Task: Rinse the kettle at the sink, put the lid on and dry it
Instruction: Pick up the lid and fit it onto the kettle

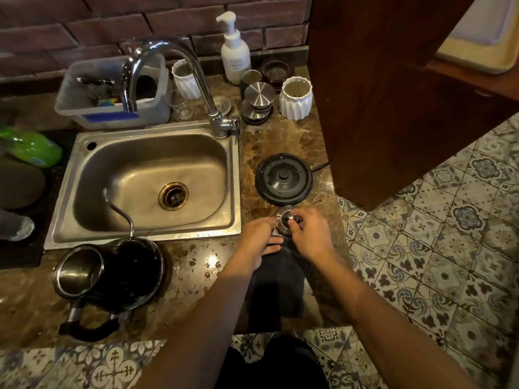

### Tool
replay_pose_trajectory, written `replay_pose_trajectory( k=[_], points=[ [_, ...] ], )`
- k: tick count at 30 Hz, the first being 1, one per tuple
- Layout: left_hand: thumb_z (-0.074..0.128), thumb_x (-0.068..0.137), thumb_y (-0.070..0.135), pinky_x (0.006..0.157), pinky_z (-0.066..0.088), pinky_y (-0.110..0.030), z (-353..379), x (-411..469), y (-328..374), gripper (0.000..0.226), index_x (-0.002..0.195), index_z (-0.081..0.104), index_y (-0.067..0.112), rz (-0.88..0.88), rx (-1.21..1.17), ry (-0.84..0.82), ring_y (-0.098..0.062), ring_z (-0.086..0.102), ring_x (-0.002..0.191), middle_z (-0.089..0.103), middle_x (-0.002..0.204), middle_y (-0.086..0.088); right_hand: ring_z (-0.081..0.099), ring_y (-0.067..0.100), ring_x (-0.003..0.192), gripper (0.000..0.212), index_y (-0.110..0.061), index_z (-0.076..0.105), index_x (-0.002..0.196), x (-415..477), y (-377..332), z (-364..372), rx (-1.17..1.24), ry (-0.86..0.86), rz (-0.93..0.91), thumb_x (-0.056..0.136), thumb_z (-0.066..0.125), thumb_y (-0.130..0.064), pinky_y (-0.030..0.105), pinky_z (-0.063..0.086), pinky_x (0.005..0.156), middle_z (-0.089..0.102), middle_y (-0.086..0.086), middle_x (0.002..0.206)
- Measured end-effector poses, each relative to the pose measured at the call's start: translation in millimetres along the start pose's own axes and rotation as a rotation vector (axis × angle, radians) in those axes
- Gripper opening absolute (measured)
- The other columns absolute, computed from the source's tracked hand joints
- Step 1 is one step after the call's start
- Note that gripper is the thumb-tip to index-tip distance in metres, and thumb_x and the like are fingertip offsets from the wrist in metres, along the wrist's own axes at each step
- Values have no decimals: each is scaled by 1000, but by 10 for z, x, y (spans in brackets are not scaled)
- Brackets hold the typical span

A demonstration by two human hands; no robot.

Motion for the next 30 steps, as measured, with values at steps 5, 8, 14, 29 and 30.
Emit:
replay_pose_trajectory(
  k=[5, 8, 14, 29, 30],
  points=[
    [59, 99, 18, 58, 53, -27, -38, -65, -3, 27, 125, 65, 15, 35, -82, 38, -17, 67, 71, 72, 101, -9, 68, 22, 92, 25, -16, 73, 118, 23, 17, -61, 12, 13, -23, 95, 68, -19, 35, 52, 86, 69, 8, 113],
    [61, 98, 18, 58, 54, -27, -95, -159, 24, 23, 119, 69, 17, 69, -111, 35, -18, 69, 75, 75, 101, -7, 65, 17, 83, 22, -17, 76, 114, -45, -72, -173, 34, 53, -59, 93, 70, -20, 33, 52, 84, 69, 5, 104],
    [63, 97, 15, 57, 54, -28, -271, -433, 91, 17, 109, 75, 17, 149, -207, -3, -18, 68, 69, 79, 104, -9, 56, -1, 70, 19, -21, 78, 108, -294, -344, -365, 144, 133, -144, 90, 75, -21, 9, 43, 70, 62, -6, 89],
    [64, 98, 15, 56, 52, -25, -1235, -1224, 4, 19, 102, 81, 21, 321, -315, 33, -13, 67, 66, 81, 97, -8, 58, 1, 77, 18, -25, 78, 106, -1050, -1243, -104, 234, 155, -307, 89, 75, -20, 15, 46, 72, 60, -13, 87],
    [64, 98, 15, 58, 52, -26, -1300, -1263, -9, 19, 102, 81, 22, 328, -312, 33, -13, 67, 67, 81, 98, -9, 59, 1, 79, 18, -25, 78, 106, -1098, -1294, -79, 242, 158, -314, 89, 75, -20, 12, 45, 72, 60, -13, 87]
  ],
)
Point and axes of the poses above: each hand's wrist, its own x-axis towards the middle knuckle, its own z-axis out of the palm, y = z × x, the point moved 8 cm from there along x, towards the middle knuckle
